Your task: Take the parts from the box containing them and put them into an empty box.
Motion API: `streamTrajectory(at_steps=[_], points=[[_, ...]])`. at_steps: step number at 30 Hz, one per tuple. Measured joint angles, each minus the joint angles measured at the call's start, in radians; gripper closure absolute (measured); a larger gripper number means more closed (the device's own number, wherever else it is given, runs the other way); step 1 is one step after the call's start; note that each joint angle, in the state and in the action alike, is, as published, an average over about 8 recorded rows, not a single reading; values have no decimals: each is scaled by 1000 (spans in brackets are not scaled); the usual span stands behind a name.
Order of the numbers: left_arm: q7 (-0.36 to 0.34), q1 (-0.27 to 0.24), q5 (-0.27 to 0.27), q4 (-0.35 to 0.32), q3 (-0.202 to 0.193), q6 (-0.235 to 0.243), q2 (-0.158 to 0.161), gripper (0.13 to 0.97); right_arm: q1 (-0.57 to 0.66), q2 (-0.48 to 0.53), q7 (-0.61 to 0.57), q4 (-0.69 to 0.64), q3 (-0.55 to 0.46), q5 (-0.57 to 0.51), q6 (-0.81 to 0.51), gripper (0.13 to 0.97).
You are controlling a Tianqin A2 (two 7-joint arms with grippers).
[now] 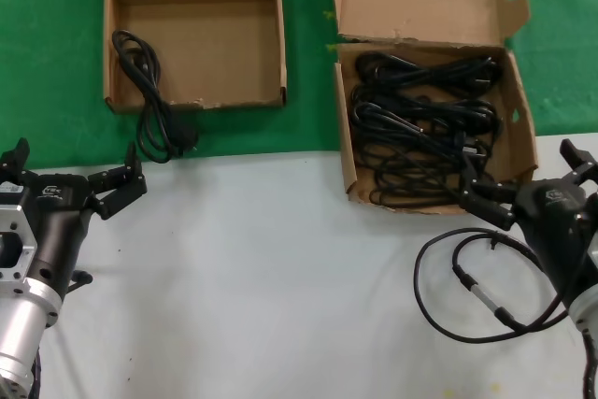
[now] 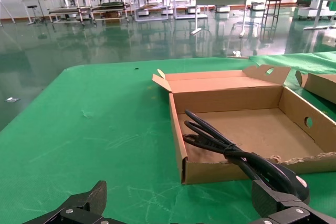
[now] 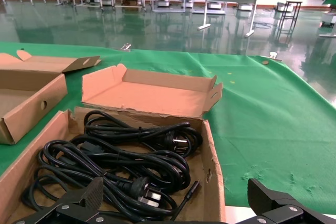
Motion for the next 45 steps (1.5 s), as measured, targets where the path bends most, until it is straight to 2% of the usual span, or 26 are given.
streamTrajectory(at_steps=[45], points=[[0,0,0,0,0,0,0,132,0,0,0,0,0,0,0,129]])
